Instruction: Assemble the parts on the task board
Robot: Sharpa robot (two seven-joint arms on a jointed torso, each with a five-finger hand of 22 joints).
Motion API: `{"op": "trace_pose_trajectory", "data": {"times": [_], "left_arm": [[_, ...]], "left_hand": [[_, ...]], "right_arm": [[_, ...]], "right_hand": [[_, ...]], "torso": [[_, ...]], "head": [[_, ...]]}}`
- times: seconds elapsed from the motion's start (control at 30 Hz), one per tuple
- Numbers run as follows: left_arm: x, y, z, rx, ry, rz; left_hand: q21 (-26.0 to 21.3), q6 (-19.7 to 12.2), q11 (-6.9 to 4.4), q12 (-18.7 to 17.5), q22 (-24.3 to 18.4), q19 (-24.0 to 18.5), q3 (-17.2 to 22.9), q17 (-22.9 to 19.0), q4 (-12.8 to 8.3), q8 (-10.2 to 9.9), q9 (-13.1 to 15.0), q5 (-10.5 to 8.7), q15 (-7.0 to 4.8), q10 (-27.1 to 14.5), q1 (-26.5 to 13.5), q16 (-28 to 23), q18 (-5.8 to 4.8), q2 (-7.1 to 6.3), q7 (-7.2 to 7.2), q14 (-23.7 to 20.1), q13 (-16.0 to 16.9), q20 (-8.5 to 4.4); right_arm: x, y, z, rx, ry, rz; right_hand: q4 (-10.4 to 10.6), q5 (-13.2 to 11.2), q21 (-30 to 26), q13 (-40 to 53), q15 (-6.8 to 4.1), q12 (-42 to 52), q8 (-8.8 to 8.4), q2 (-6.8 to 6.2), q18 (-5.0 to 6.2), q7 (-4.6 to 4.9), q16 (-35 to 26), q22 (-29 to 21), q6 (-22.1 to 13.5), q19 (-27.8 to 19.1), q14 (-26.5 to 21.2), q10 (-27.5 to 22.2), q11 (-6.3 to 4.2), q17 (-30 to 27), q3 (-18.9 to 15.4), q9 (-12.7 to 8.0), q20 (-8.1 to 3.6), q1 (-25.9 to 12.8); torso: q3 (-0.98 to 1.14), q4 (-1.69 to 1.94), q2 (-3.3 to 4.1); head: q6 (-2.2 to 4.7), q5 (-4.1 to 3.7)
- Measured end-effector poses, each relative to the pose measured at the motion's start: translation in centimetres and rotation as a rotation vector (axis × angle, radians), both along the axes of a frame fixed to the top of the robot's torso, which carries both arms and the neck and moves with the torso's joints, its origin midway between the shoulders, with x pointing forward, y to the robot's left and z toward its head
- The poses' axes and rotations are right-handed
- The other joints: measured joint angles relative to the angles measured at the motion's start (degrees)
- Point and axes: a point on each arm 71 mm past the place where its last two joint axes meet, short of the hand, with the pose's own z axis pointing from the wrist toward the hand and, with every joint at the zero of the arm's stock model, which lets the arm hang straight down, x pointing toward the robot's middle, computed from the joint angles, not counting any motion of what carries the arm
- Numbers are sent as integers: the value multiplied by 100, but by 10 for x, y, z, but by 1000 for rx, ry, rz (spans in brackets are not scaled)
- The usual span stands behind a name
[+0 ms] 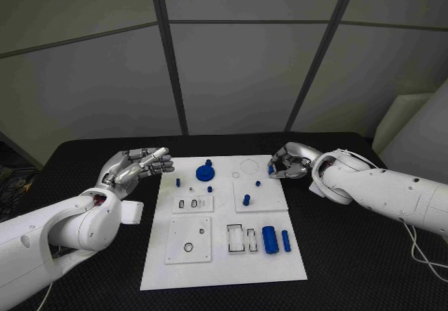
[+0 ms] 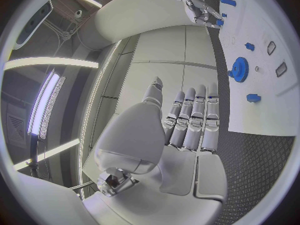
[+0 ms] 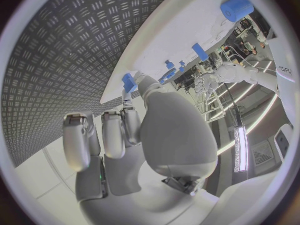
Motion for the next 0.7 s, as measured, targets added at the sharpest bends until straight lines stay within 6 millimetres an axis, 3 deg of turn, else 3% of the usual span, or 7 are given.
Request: {"op": "trace_pose_trajectory", "data": {"times": [0.3,0.7], "left_arm": [[0,0,0,0,0,0],[0,0,0,0,0,1]], "left_hand": [[0,0,0,0,0,0,0,0,0,0,0,0,0,0,0,0,0,0,0,0,0,0],[0,0,0,0,1,0,0,0,0,0,0,0,0,0,0,0,0,0,0,0,0,0]], "right_arm": [[1,0,-1,-10,4,-4],[1,2,-1,-15,4,-7]], "right_hand": [[18,0,0,0,0,22,0,1,0,1,28,0,42,0,0,0,0,0,18,0,0,-1],[107,32,0,0,0,140,21,191,0,-41,85,0,312,0,0,22,-22,-1,70,0,0,-80]], "torso": [[1,0,1],[3,-3,-2]], "head": [[-12,0],[-18,1]]}}
